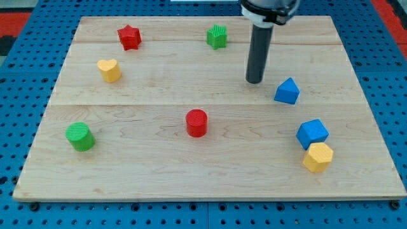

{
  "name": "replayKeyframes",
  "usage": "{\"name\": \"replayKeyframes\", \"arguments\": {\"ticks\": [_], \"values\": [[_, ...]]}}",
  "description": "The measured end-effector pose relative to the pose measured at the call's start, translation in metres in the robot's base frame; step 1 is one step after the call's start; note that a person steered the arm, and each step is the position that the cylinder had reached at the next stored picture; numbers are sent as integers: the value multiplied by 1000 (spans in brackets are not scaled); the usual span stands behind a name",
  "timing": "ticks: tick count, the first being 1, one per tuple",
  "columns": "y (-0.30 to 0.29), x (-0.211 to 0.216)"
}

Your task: Push red circle towards center

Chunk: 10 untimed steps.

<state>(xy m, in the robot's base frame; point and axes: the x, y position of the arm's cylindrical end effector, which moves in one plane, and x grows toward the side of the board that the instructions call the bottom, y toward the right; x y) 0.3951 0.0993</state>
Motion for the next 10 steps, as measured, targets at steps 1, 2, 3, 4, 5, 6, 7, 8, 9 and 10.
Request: {"name": "replayKeyframes", "arguments": {"ticks": [1,2,3,4,5,6,7,8,9,10], "values": [[19,27],[20,31],[-4,7],[49,15],[51,24],[38,15],[-21,-2],[-139,12],[-175,85],[-149,123]]}}
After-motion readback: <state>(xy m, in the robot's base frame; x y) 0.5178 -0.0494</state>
